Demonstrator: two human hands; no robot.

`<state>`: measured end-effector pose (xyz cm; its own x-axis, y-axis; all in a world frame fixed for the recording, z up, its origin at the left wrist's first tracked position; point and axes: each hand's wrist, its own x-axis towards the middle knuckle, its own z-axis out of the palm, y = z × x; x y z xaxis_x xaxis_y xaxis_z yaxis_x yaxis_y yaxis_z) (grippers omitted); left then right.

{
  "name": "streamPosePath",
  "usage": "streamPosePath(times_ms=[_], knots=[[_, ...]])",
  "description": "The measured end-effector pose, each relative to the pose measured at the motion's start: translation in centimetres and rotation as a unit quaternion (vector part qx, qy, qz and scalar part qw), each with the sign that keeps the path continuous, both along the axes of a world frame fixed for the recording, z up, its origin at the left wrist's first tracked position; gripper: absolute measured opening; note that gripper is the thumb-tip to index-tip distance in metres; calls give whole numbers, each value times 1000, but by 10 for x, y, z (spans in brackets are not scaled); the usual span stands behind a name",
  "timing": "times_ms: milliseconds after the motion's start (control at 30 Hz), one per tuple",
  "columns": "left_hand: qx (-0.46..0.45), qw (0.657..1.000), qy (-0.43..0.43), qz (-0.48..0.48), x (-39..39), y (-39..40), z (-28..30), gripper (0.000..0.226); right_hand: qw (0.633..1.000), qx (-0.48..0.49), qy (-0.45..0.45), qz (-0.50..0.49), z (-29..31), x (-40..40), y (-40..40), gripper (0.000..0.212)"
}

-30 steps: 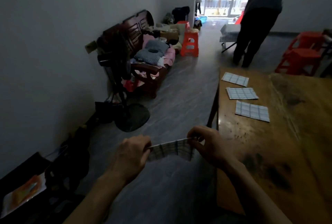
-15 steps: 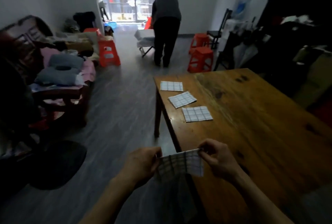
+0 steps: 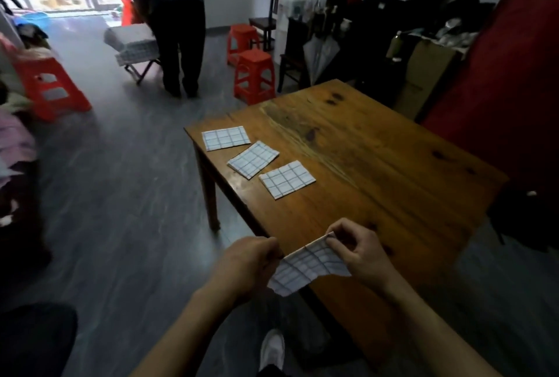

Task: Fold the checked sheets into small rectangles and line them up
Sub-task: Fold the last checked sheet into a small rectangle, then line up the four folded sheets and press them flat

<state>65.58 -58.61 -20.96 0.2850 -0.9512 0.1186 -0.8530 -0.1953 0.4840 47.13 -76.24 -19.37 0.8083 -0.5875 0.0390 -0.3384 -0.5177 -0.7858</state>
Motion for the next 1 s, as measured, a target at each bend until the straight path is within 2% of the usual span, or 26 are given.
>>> streamPosePath(times_ms=[267,400,633,800,1000], knots=[[5,998,5,-56,50,-87,-3,4,1000,20,-16,16,-16,63,-51,3],[21,998,-15,-63,75,-134,-3,30,999,38,-24,-3,-15,76,-84,4],[66,986,24,-152,85,-200,-8,7,991,56,-47,-111,-16,70,-128,5],[101,969,91,-207,95,-244,-28,18,976,71,-40,-203,-29,66,-145,4],[139,941,169,-256,123,-283,-56,8,948,78,24,-306,-49,86,-160,12]])
